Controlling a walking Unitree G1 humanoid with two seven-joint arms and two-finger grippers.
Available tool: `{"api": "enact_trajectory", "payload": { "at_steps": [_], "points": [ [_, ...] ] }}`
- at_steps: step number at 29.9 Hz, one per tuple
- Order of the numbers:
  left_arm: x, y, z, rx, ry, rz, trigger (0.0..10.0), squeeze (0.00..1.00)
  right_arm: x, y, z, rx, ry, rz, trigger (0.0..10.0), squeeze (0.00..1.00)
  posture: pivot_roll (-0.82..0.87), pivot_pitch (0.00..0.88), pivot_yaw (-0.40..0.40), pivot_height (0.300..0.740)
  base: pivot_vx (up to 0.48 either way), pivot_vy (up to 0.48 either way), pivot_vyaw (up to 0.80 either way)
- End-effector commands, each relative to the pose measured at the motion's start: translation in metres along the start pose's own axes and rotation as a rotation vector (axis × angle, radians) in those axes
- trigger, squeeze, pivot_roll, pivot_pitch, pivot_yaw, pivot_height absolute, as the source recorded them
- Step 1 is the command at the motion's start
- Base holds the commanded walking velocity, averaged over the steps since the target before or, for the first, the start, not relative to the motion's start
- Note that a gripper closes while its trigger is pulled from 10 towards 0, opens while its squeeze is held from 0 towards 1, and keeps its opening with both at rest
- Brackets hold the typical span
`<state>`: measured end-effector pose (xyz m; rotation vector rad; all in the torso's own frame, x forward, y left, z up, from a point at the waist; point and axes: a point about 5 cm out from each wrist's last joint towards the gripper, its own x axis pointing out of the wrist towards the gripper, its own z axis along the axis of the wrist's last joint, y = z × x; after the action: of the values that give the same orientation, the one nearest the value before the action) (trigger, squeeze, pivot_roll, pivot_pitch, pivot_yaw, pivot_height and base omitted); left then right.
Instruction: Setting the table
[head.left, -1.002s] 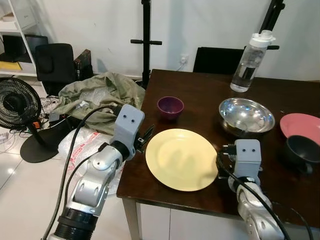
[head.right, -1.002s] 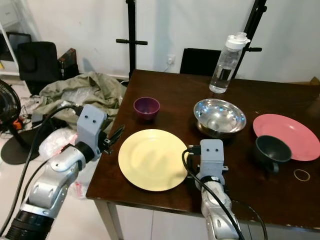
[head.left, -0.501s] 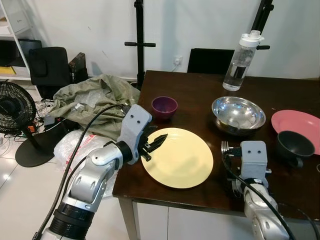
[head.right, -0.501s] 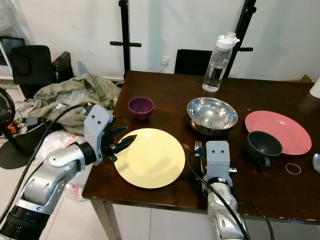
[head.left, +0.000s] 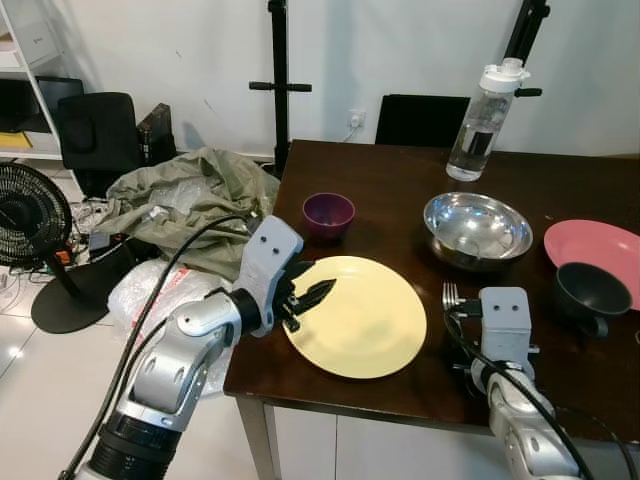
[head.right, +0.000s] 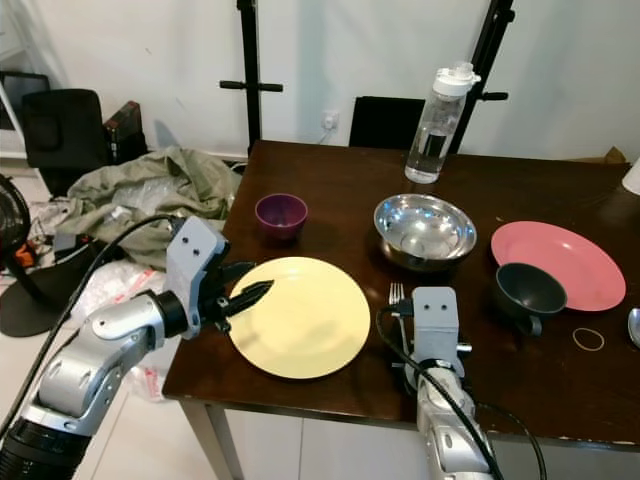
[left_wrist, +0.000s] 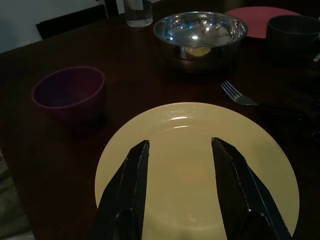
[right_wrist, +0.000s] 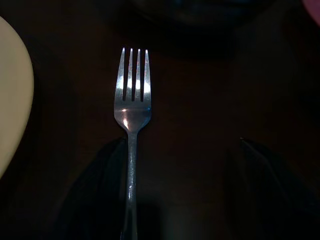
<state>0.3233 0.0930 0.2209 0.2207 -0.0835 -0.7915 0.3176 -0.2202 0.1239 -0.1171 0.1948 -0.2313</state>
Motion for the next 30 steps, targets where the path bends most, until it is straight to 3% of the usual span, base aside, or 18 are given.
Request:
{"api": "enact_trajectory", "payload": {
  "at_steps": [1,3,4,5,17,30],
  "points": [
    [-0.002,-0.005,-0.003,-0.006,0.014,-0.021,10.0,0.0,-0.003,0.001,-0.025,0.032,0.129,0.03,4.9,0.0,0.08,0.134,0.098,0.74,0.0,0.0,0.0],
    [-0.002,-0.005,-0.003,-0.006,0.015,-0.021,10.0,0.0,-0.004,0.003,-0.028,0.052,0.147,0.054,4.9,0.0,0.08,0.134,0.098,0.74,0.0,0.0,0.0],
    [-0.003,-0.006,-0.004,-0.007,0.016,-0.021,10.0,0.0,-0.005,0.005,-0.03,0.069,0.169,0.068,0.7,0.0,0.08,0.133,0.097,0.74,0.0,0.0,0.0],
    [-0.003,-0.006,-0.004,-0.008,0.017,-0.02,10.0,0.0,-0.006,0.006,-0.033,0.072,0.189,0.084,0.0,0.0,0.08,0.133,0.097,0.74,0.0,0.0,0.0],
    [-0.007,-0.009,-0.011,-0.02,0.033,-0.001,10.0,0.0,-0.01,0.007,-0.043,0.062,0.25,0.115,0.0,0.0,0.08,0.13,0.083,0.74,0.0,0.0,0.0],
    [-0.017,-0.019,-0.032,-0.067,0.07,0.031,10.0,0.0,-0.014,0.01,-0.036,0.167,0.2,0.1,0.0,0.0,0.07,0.129,0.087,0.74,0.0,0.0,0.0]
  ]
}}
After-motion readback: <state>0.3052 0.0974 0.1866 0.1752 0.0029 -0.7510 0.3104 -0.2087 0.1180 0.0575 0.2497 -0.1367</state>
